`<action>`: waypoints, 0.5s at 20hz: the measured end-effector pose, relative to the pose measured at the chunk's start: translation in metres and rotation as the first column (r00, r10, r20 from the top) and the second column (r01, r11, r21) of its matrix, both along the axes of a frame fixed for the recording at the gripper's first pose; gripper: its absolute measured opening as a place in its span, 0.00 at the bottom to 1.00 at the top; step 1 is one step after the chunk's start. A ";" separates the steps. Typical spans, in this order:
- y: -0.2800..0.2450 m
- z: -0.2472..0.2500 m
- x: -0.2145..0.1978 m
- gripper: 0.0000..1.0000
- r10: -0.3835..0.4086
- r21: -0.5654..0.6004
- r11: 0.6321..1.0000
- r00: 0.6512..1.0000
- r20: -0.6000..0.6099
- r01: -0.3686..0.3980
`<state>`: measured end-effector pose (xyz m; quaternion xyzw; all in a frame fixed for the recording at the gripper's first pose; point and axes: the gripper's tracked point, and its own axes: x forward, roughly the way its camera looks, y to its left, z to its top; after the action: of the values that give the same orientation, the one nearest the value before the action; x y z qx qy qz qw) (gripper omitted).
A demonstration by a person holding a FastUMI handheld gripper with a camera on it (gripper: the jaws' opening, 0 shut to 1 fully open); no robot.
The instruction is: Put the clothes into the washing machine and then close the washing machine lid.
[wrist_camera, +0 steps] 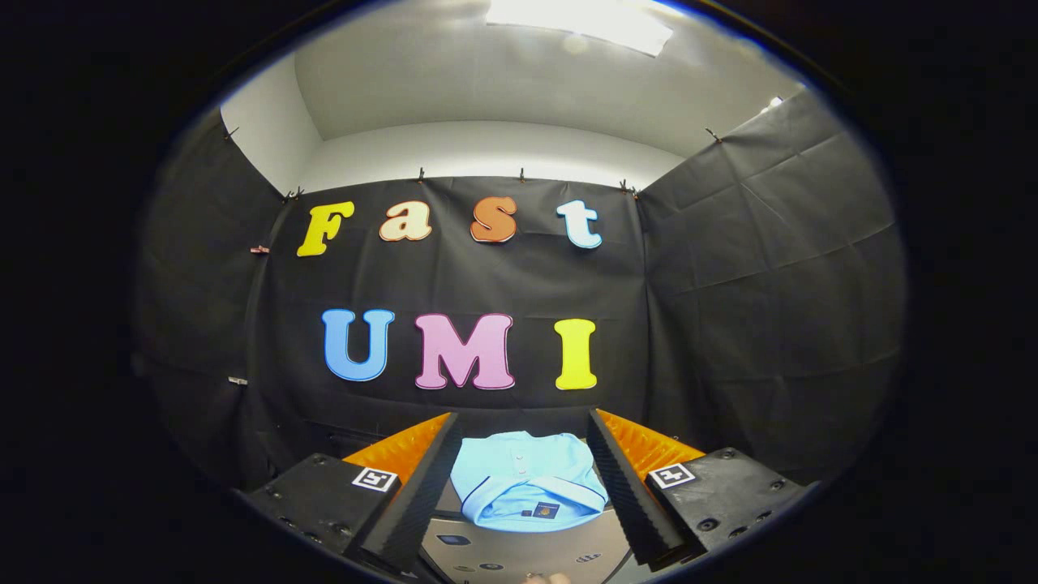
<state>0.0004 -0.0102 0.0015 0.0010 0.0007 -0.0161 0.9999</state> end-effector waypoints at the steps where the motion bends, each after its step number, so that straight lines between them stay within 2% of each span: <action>1: 0.000 -0.001 0.000 0.97 -0.002 0.002 1.000 1.000 -0.001 0.002; 10: 0.003 -0.005 0.016 0.97 0.011 -0.003 1.000 1.000 -0.025 -0.011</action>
<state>0.0163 -0.0072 -0.0034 -0.0007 0.0134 -0.0104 0.9999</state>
